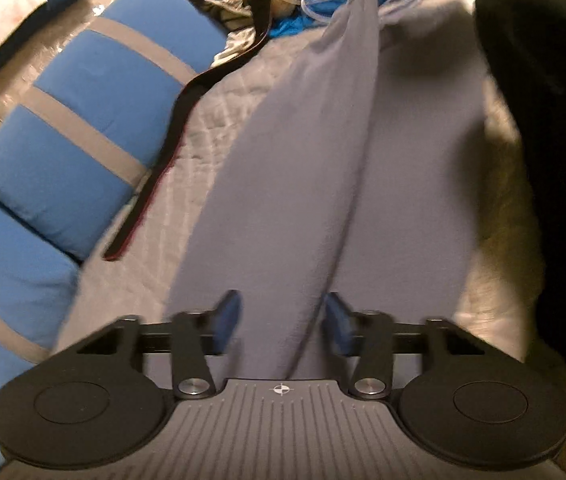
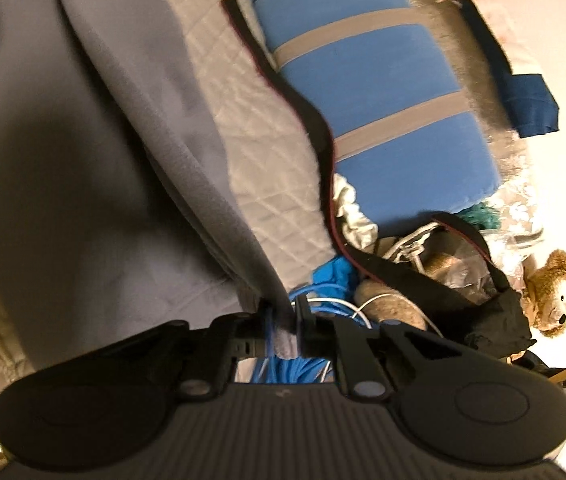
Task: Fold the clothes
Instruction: 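Lift the grey sweatpants off the bed with both tools, letting them hang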
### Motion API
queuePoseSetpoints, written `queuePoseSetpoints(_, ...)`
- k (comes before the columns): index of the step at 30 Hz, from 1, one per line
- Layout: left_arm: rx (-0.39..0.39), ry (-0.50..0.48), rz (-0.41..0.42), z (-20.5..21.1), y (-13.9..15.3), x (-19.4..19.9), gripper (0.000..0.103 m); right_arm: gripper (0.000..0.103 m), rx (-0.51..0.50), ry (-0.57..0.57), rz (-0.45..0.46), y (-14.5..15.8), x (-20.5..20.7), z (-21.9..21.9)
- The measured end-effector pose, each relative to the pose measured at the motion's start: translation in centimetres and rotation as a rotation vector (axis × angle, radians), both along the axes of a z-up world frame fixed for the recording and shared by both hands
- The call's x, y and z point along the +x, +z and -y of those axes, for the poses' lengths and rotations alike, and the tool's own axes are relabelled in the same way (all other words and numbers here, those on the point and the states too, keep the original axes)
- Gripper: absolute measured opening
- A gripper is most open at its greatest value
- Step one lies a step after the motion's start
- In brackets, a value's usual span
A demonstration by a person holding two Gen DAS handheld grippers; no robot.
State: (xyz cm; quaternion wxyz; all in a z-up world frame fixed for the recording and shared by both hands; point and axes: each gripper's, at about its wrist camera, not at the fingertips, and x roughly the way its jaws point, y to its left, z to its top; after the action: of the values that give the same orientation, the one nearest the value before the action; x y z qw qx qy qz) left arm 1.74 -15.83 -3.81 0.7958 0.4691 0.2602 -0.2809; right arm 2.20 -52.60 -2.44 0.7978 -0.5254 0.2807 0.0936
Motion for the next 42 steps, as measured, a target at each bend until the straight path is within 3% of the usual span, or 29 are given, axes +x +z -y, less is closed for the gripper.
queuePoseSetpoints(1,0.03,-0.005,0.031,0.1,-0.3,-0.1,0.003,0.011,0.005,0.001,0.005,0.2,0.0,0.0)
queuePoseSetpoints(5,0.143,-0.053,0.142,-0.1,-0.2,-1.7,0.003,0.011,0.002,0.005,0.013,0.1,-0.4,0.1)
queuePoseSetpoints(7,0.166,-0.078,0.194,-0.4,0.4,-3.0,0.003,0.011,-0.003,0.006,0.014,-0.4,-1.0,0.1)
queuePoseSetpoints(11,0.181,-0.116,0.217,-0.6,1.6,-5.4,0.003,0.01,0.003,-0.001,0.0,-1.7,-2.5,0.3)
queuePoseSetpoints(25,0.286,-0.194,0.15,0.2,-2.2,-8.5,0.003,0.009,-0.079,0.053,-0.09,-7.0,-7.3,-0.2)
queuePoseSetpoints(42,0.314,-0.225,0.117,-0.3,-4.0,-9.8,0.002,0.009,-0.129,0.076,-0.144,-8.2,-8.7,-0.2)
